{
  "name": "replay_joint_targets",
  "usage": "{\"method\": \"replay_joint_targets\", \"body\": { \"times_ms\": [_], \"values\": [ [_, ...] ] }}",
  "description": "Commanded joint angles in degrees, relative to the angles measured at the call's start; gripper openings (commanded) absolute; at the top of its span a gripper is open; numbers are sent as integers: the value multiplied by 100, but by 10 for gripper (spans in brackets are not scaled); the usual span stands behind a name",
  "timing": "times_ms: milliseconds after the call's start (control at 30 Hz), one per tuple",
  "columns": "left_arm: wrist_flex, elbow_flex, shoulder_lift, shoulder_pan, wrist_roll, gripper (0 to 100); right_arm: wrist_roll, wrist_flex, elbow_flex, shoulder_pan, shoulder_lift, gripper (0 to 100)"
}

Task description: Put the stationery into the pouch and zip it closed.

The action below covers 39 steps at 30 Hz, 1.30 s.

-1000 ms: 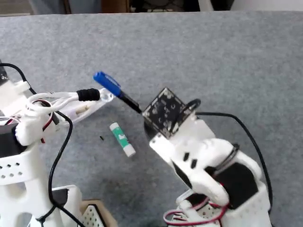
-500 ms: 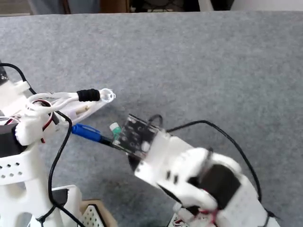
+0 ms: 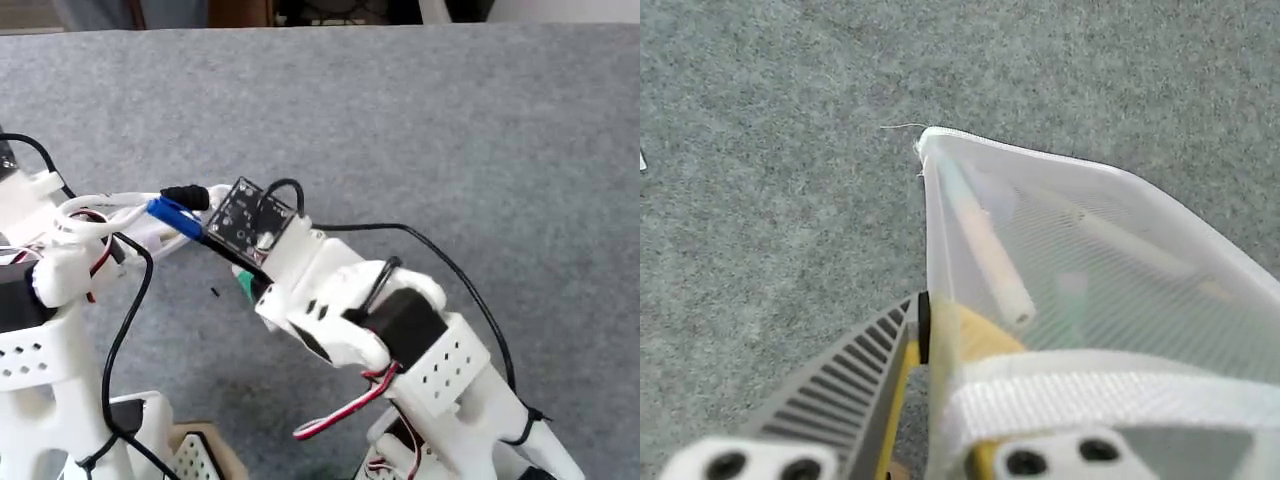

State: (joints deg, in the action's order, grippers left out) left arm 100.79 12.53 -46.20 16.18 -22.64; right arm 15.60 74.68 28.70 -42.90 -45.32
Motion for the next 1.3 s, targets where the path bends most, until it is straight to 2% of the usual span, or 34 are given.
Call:
{"method": "replay_joint_targets", "body": {
  "times_ms": [0, 100, 200, 400, 667, 900, 1033, 1267],
  "values": [
    [-167, -127, -62, -84, -53, 28, -70, -158, -752, 325, 277, 12],
    [-167, -127, -62, -84, -53, 28, -79, -97, -1332, 923, 840, 12],
    [-167, -127, -62, -84, -53, 28, -79, 580, -2026, 1301, 1191, 12],
    [-167, -127, -62, -84, -53, 28, -35, 2593, -3301, 431, 1209, 12],
    [-167, -127, -62, -84, -53, 28, -88, 2655, -2774, -589, 356, 12],
    [-167, -127, -62, -84, -53, 28, -237, 2646, -1420, -695, -365, 12],
    [-158, -127, -62, -92, -53, 28, -246, 2022, -1314, -686, -497, 12],
    [-88, -127, -70, -479, -26, 28, -686, -536, -910, -677, -602, 12]
  ]
}}
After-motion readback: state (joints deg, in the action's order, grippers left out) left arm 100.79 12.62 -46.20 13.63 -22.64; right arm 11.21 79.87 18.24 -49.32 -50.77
